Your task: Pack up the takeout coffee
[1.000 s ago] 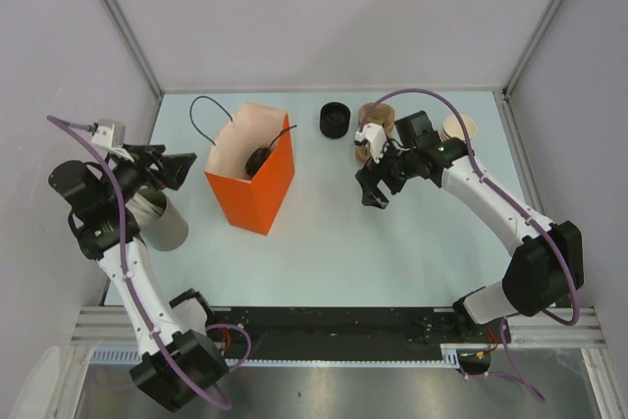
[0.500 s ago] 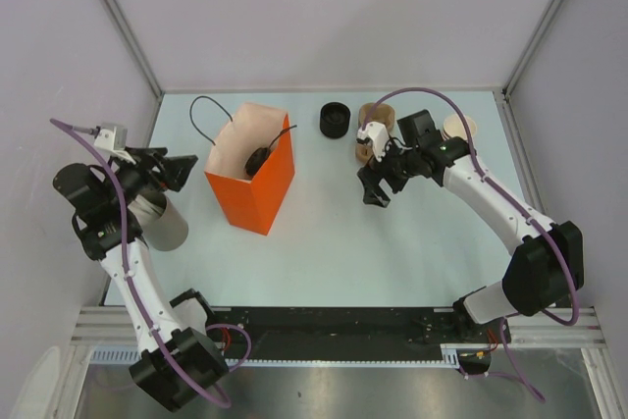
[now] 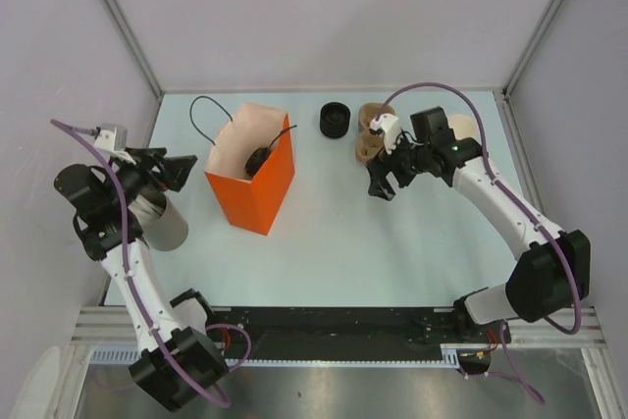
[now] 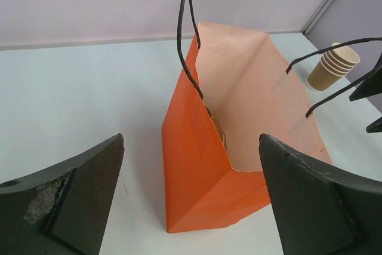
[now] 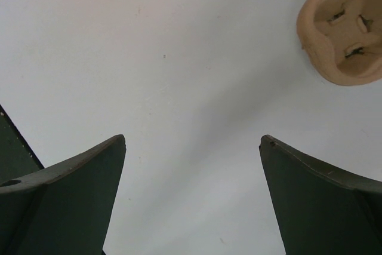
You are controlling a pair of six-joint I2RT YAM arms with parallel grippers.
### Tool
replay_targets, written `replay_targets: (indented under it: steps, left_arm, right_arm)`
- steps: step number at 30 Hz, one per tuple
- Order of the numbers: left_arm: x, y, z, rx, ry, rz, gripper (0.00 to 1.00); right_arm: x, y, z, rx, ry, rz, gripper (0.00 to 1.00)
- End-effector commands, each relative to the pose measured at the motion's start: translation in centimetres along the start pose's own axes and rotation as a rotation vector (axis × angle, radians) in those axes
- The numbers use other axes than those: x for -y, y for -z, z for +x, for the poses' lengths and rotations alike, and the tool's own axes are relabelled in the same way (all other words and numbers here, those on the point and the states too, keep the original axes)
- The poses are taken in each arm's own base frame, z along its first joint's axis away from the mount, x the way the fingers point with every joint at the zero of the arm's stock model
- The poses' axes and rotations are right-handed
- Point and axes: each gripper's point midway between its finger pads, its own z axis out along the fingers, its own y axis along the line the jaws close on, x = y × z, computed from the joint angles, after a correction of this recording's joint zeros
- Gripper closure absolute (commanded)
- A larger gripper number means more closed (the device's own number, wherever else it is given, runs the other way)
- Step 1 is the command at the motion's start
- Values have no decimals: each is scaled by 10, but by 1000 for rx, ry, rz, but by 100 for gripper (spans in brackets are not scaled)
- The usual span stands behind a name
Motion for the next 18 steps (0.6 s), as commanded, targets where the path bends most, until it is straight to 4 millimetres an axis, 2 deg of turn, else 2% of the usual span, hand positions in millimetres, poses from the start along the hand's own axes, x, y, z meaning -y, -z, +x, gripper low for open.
replay_targets:
  steps: [1,6,13,18]
  left_arm:
    - [0,1,-6,22,-45,2,1]
    - [2,-1,-3,17,-28,32,1]
    - [4,-1,-2,18,-29,40,1]
    - [6,0,-4,23,-46,41,1]
  right_arm:
    - [14,20,-23,116,-18,78,0]
    - [13,30,-30,165,-35,78,0]
    - [-13,41,-38,227,22,-34,0]
    - [-13,45,-39,242,17,-35,0]
